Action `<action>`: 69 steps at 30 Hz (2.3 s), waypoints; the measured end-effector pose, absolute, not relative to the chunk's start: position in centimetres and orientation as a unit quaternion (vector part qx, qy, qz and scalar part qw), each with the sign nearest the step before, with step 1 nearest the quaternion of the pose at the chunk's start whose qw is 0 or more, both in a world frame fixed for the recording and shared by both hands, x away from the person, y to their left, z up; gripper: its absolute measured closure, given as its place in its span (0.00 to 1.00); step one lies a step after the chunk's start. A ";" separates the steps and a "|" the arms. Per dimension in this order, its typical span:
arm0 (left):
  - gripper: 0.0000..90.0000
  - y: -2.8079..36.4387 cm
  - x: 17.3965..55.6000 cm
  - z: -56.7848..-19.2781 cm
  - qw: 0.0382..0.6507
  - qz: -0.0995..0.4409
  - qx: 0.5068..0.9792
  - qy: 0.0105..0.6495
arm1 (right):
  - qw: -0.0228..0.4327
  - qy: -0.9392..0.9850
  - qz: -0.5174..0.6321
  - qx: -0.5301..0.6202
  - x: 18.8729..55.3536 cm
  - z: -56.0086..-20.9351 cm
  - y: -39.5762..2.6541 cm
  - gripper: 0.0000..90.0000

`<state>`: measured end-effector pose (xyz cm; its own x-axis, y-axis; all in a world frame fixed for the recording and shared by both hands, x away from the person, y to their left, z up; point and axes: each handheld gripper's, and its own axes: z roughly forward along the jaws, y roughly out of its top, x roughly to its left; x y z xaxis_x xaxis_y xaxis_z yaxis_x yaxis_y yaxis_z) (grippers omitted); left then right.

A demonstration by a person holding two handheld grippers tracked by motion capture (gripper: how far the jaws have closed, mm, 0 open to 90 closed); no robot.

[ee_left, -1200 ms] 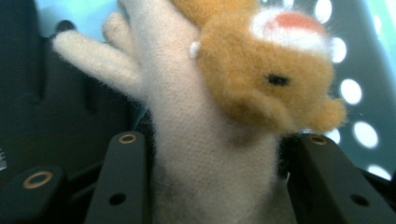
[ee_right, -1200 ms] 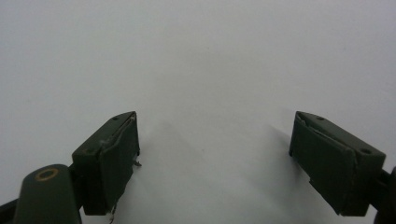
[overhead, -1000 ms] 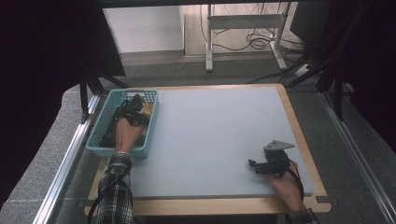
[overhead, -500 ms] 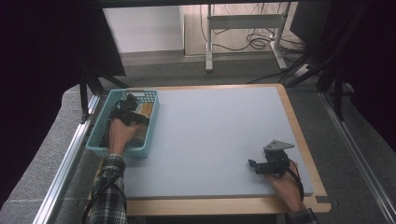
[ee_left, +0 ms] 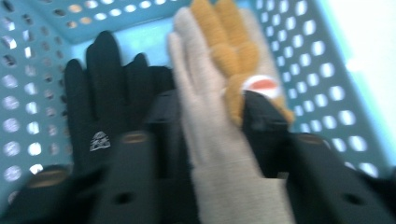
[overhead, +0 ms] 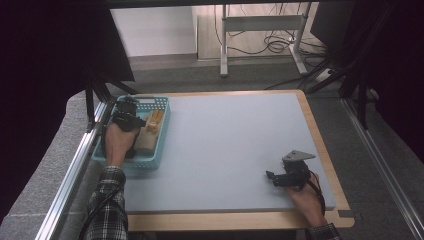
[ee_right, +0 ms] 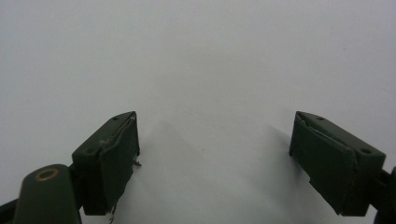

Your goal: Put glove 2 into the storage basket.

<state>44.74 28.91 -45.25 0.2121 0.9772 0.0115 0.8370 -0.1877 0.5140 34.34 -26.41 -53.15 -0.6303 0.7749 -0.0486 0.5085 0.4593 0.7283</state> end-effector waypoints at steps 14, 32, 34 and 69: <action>0.99 28.4 46.7 -49.8 0.143 0.134 0.757 0.623 | 0.191 0.833 0.350 0.385 34.3 -53.1 -26.4 0.17; 0.99 27.3 47.0 -50.1 0.171 0.119 0.761 0.614 | 0.190 0.832 0.349 0.386 34.3 -53.1 -26.4 0.17; 0.96 27.2 47.0 -49.9 0.164 0.129 0.762 0.613 | 0.190 0.832 0.349 0.386 34.3 -53.1 -26.4 0.17; 0.67 29.5 43.1 -47.4 0.248 0.171 0.736 0.606 | 0.191 0.833 0.349 0.385 34.3 -53.2 -26.4 0.17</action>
<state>43.11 29.53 -47.41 0.2069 0.9771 -0.0495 0.8078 -0.1420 0.5721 34.34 -26.40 -53.15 -0.6304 0.7747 -0.0493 0.5082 0.4598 0.7282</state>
